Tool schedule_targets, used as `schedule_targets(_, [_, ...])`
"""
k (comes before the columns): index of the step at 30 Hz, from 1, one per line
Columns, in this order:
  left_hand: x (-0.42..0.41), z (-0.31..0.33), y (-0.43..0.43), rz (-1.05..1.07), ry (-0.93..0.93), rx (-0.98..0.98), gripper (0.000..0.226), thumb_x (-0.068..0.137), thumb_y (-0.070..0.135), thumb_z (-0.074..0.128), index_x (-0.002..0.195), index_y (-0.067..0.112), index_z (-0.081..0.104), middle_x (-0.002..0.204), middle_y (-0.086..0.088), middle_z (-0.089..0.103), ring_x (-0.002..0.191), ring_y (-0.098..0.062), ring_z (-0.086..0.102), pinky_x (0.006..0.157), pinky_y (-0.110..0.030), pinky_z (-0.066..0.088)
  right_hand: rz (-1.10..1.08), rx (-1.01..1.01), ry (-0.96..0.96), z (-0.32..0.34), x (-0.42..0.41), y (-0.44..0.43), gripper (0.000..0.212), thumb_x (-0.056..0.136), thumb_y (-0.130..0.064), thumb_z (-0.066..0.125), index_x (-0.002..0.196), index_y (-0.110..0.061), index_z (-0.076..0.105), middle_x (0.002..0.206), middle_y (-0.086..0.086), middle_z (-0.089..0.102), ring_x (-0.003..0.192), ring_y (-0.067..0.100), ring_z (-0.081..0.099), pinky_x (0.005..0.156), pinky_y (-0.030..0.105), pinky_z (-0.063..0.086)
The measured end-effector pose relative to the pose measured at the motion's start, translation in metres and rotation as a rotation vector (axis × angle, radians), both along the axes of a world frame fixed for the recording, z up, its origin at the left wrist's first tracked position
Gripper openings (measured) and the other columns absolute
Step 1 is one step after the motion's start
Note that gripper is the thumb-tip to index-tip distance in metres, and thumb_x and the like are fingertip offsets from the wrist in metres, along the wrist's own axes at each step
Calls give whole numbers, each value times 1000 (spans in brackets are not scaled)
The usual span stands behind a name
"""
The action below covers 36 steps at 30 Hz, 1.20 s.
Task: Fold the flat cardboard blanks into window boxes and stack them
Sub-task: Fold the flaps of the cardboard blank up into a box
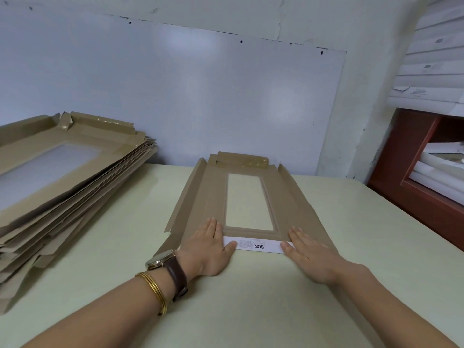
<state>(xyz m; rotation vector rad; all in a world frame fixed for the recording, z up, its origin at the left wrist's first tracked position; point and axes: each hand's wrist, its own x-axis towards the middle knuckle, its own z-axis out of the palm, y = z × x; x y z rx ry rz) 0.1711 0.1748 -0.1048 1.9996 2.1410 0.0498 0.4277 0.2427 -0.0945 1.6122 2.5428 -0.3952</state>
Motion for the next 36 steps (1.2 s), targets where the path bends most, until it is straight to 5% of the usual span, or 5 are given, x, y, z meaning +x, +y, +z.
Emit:
schedule_targets(8, [-1,20,7,-28,37,21,49,103,37,12,144,17,31,129,-15,46,130,-29,34,112,-45,20,5,21,-9,14,-8,-15,86,90,-72,8,153,-16,21,162,-3,15,148,12,12,119,32,14])
schedule_targets(12, [-3,29,10,39,16,22,53,101,37,8,148,24,28,125,-11,54,130,-26,38,116,-57,-2,2,90,-22,27,-16,-33,63,82,-78,5,84,-30,44,99,-8,48,103,14,45,90,33,41])
schedule_targets(15, [1,37,12,83,124,15,71,97,55,6,109,17,64,117,-10,61,126,-24,44,114,-53,-5,43,158,5,34,-27,-44,65,91,-71,10,69,-21,46,81,-2,49,84,17,43,67,30,34])
schedule_targets(22, [28,48,21,83,174,-50,31,92,40,44,70,19,49,83,1,53,111,-25,42,81,-33,26,97,208,62,45,-61,-54,70,97,-63,12,60,-13,46,63,4,46,65,24,45,64,34,36])
schedule_targets(36, [31,48,18,92,135,-219,107,69,88,42,150,21,23,152,-10,27,141,-31,18,113,-49,23,84,171,42,39,-75,12,30,97,-20,35,112,-8,58,122,16,55,116,33,47,95,42,44])
